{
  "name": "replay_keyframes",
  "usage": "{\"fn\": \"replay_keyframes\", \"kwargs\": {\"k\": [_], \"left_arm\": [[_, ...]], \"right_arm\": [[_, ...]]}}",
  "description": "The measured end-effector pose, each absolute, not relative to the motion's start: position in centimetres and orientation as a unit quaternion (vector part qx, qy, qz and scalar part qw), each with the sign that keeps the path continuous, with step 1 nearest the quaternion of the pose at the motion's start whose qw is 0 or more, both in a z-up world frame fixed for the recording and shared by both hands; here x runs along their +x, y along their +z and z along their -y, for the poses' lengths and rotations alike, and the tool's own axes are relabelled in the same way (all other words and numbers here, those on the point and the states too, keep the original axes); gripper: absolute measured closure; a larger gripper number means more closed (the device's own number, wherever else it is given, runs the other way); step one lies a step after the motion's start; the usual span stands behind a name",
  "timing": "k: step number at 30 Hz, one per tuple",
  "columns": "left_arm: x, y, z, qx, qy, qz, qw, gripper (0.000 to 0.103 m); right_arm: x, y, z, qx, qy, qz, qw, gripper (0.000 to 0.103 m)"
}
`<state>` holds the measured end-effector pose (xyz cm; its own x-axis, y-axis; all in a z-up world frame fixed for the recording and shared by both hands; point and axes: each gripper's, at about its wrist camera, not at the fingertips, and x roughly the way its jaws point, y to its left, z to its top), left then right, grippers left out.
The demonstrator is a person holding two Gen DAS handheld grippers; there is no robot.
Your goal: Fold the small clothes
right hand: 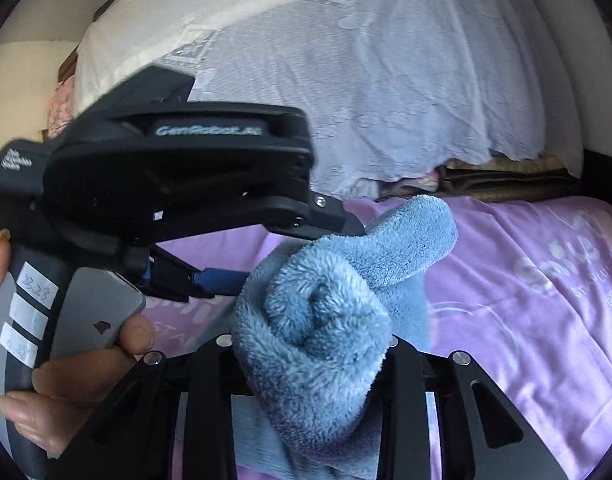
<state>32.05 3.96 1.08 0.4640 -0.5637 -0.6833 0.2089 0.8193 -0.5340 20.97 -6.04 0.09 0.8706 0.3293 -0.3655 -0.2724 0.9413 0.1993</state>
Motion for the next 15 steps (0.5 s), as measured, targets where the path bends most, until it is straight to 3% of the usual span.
{"fn": "replay_keyframes", "kwargs": {"k": [15], "left_arm": [[31.7,-0.8,-14.1,-0.284,-0.24,-0.432,0.822,0.019]], "right_arm": [[21.4,0.2,-2.8,-0.015,0.197,-0.206,0.958,0.071]]}}
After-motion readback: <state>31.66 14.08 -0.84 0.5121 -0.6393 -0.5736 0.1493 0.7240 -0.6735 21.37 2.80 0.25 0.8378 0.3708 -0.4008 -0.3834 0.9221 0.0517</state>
